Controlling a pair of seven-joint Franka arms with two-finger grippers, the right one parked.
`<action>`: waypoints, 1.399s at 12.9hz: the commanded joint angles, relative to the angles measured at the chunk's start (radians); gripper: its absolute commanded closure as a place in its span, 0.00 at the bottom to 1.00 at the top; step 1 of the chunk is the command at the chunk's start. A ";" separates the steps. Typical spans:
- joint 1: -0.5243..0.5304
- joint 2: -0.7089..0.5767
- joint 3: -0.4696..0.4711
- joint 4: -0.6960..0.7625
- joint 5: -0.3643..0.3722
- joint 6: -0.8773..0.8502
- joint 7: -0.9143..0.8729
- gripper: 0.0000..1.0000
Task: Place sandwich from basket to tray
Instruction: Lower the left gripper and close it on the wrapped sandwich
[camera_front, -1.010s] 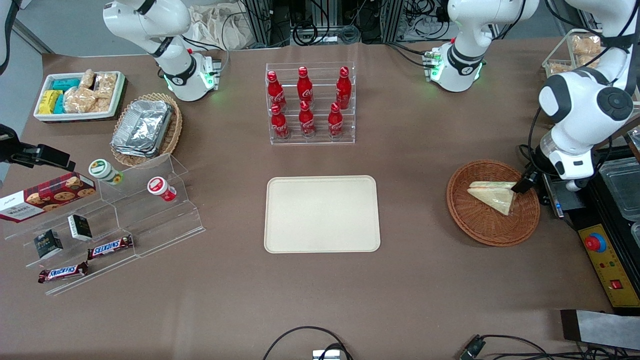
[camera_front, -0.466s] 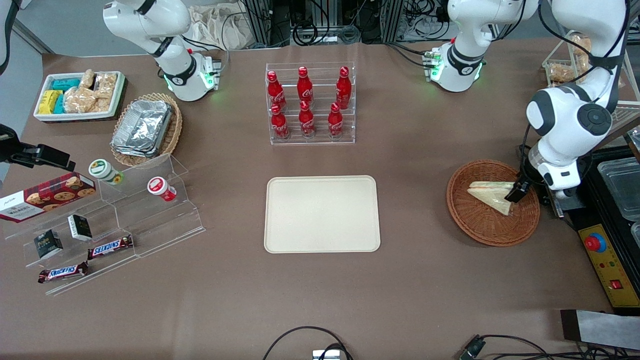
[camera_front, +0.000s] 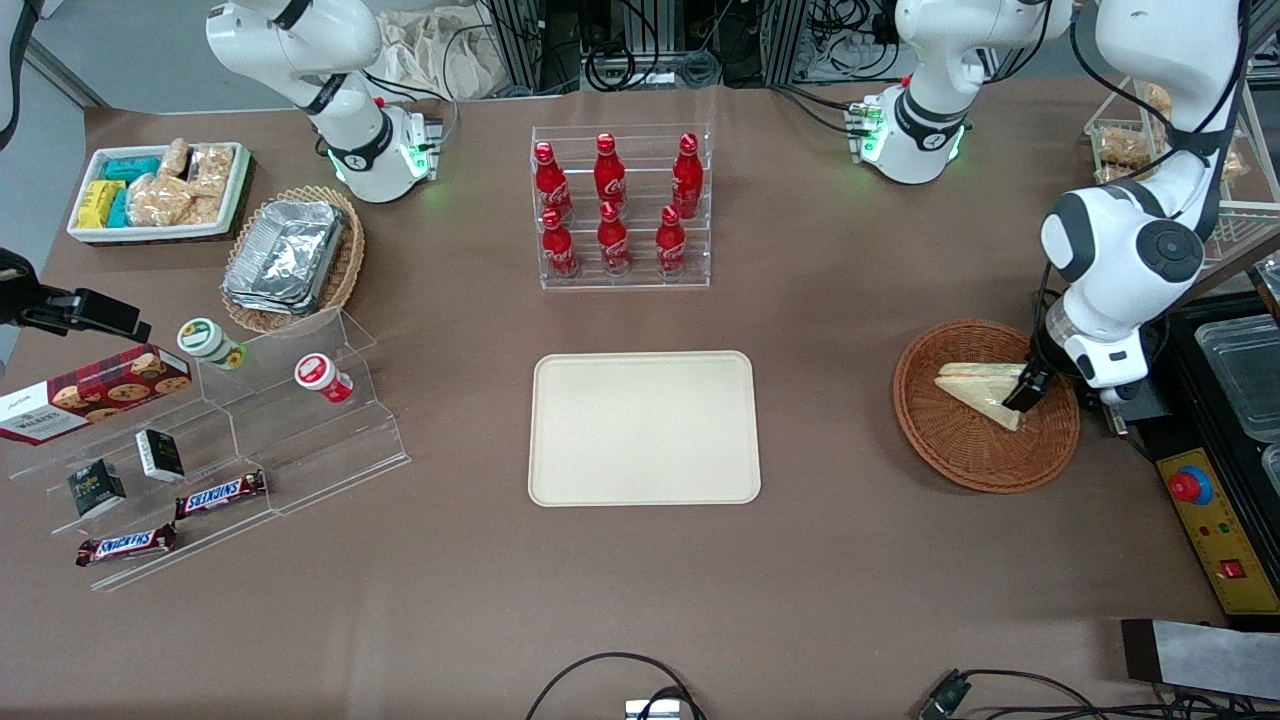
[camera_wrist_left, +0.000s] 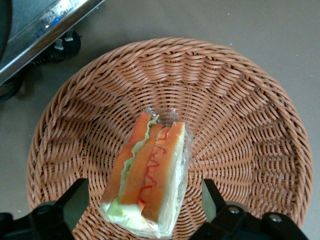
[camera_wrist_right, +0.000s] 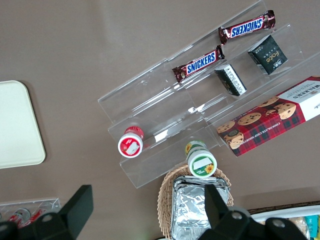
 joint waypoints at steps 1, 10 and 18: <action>-0.006 0.017 -0.003 -0.005 -0.003 0.043 -0.025 0.04; -0.023 0.013 -0.003 -0.005 -0.002 0.028 -0.023 0.84; -0.042 -0.108 -0.001 0.008 0.014 -0.107 0.084 0.90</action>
